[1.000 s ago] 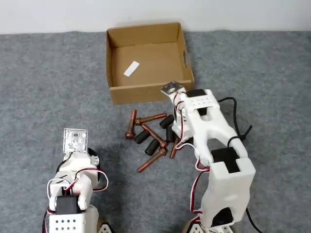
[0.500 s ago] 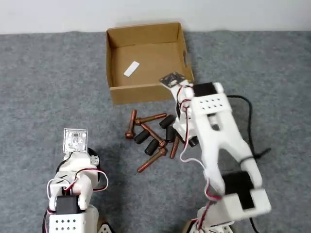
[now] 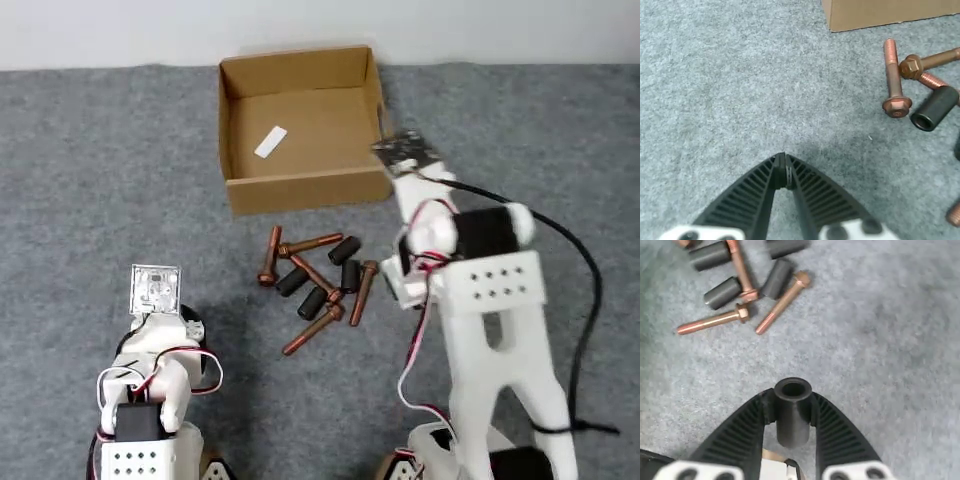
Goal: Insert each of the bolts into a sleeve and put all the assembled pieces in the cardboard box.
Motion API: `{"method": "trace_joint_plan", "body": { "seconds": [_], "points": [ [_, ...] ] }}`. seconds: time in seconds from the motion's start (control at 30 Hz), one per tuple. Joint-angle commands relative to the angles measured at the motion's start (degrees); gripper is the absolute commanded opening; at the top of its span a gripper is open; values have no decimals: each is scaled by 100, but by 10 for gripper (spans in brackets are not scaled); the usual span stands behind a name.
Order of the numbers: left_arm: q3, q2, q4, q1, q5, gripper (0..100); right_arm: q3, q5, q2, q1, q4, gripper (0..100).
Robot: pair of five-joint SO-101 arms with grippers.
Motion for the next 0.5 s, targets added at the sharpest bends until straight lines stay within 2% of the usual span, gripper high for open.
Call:
{"method": "trace_joint_plan", "body": {
  "seconds": [0.0,0.27,0.47],
  "points": [
    [-31,-18,44,18,0,6,123,-79,-505,400,251,9],
    [-110,-44,396,18,-44,8,879,-88,-1147,752,242,9],
    [-1015,9,448,9,0,8,1301,-70,-1701,1218,242,9]
  ]
}}
